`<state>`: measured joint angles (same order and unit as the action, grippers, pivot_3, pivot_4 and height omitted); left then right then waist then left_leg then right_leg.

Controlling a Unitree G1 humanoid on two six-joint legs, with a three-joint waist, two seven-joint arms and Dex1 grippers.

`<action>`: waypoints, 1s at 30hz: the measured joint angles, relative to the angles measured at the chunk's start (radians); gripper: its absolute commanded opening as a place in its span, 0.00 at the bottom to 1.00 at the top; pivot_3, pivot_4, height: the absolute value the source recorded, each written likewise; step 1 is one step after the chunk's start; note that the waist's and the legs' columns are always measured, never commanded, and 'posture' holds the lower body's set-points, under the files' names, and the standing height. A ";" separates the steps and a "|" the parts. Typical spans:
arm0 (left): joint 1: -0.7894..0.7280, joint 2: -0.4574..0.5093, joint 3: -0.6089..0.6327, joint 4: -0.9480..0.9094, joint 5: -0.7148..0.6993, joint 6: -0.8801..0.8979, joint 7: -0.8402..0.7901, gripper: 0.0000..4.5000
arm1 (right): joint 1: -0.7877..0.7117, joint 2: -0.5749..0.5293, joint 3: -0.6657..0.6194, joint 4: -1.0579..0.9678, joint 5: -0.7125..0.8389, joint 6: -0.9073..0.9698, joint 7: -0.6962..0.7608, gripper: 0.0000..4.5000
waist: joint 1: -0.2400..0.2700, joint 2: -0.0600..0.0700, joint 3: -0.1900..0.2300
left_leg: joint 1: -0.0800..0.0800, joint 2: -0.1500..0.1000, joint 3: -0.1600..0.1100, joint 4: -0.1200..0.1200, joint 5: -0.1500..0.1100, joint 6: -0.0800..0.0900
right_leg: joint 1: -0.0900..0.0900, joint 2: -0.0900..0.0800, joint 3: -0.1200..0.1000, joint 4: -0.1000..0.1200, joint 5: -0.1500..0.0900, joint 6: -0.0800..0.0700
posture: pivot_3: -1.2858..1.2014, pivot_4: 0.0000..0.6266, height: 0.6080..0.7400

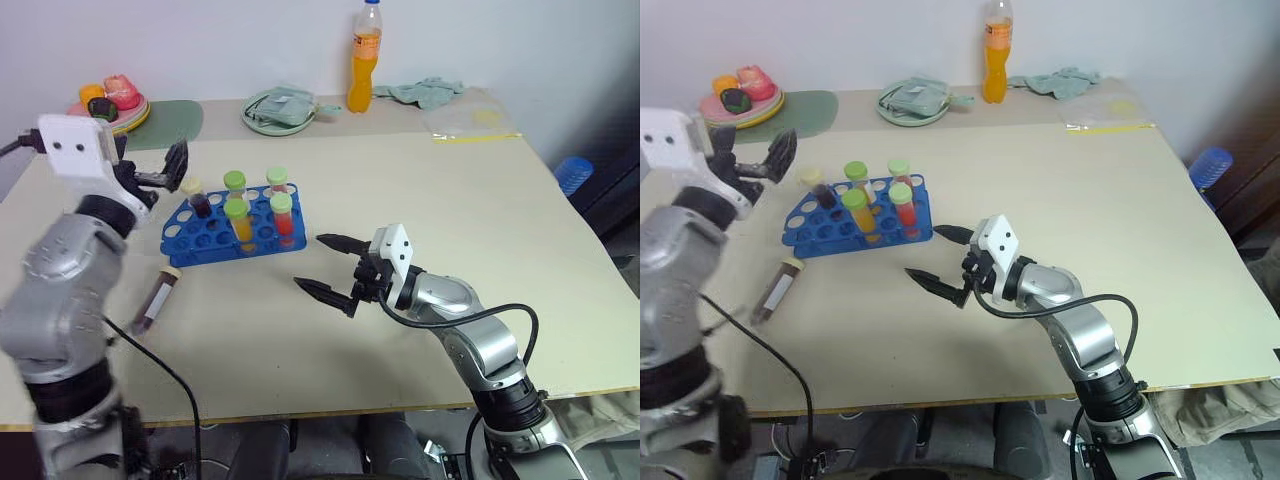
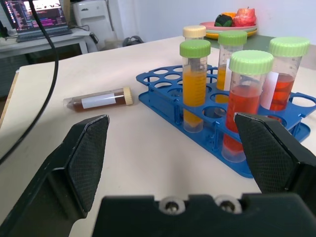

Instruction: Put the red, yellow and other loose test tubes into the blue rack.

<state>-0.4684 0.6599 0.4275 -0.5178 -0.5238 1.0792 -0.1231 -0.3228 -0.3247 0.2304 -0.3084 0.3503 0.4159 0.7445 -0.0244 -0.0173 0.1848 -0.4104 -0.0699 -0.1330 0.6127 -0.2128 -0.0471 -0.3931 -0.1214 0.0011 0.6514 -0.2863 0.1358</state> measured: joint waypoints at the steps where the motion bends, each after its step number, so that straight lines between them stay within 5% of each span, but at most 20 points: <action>1: -0.011 0.091 -0.001 0.003 -0.009 0.127 -0.010 0.98 | -0.001 0.000 0.000 0.001 0.001 0.000 0.004 1.00 | -0.003 0.000 0.000 | 0.000 0.000 0.000 0.000 0.000 0.000 | 0.000 0.000 0.000 0.001 0.000 0.000 | 0.52 0.24 1.00; 6: 0.020 0.312 -0.026 0.051 -0.173 0.479 -0.156 0.98 | -0.012 0.009 0.006 0.018 0.006 -0.004 0.023 1.00 | -0.014 0.000 0.001 | 0.000 0.001 0.000 -0.001 0.000 0.000 | -0.001 0.000 0.001 0.001 0.000 0.000 | 0.52 0.24 1.00; 9: 0.108 0.467 -0.113 0.133 -0.272 0.527 -0.181 0.98 | -0.023 0.013 0.012 0.040 0.005 -0.013 0.031 1.00 | -0.020 0.000 0.001 | 0.000 0.002 -0.001 -0.003 0.000 -0.001 | -0.003 0.001 0.003 0.002 -0.001 -0.001 | 0.52 0.24 1.00; 12: 0.119 0.497 -0.212 0.196 -0.333 0.527 -0.157 0.98 | -0.028 0.020 0.015 0.049 0.004 -0.016 0.031 1.00 | -0.013 0.000 0.001 | 0.000 0.002 -0.001 -0.003 0.000 -0.001 | -0.003 0.001 0.003 0.002 -0.001 -0.002 | 0.52 0.24 1.00; 15: 0.083 0.472 -0.266 0.278 -0.374 0.527 -0.105 0.80 | -0.032 0.036 0.024 0.048 0.004 -0.017 0.026 1.00 | -0.009 0.000 0.001 | 0.000 0.002 -0.001 -0.002 0.000 -0.001 | -0.003 0.000 0.004 0.002 -0.001 -0.002 | 0.52 0.24 1.00; 21: 0.030 0.444 -0.339 0.364 -0.416 0.527 -0.031 0.16 | -0.029 0.034 0.022 0.046 0.003 -0.008 0.004 1.00 | -0.010 0.000 0.001 | 0.000 0.002 0.000 -0.002 0.000 -0.002 | -0.004 0.000 0.005 0.002 -0.001 -0.002 | 0.52 0.24 1.00; 30: 0.011 0.416 -0.325 0.411 -0.444 0.527 0.029 0.14 | -0.022 0.031 0.021 0.033 0.004 -0.005 -0.023 1.00 | 0.004 0.003 0.000 | 0.001 0.002 0.001 -0.002 0.000 -0.002 | -0.004 0.000 0.007 0.003 -0.001 -0.002 | 0.52 0.24 1.00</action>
<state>-0.4575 1.0761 0.1029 -0.1065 -0.9683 1.6065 -0.0938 -0.3447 -0.2938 0.2516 -0.2754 0.3542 0.4111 0.7210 -0.0208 -0.0147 0.1847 -0.4091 -0.0684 -0.1316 0.6104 -0.2126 -0.0487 -0.3972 -0.1211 0.0082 0.6543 -0.2871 0.1340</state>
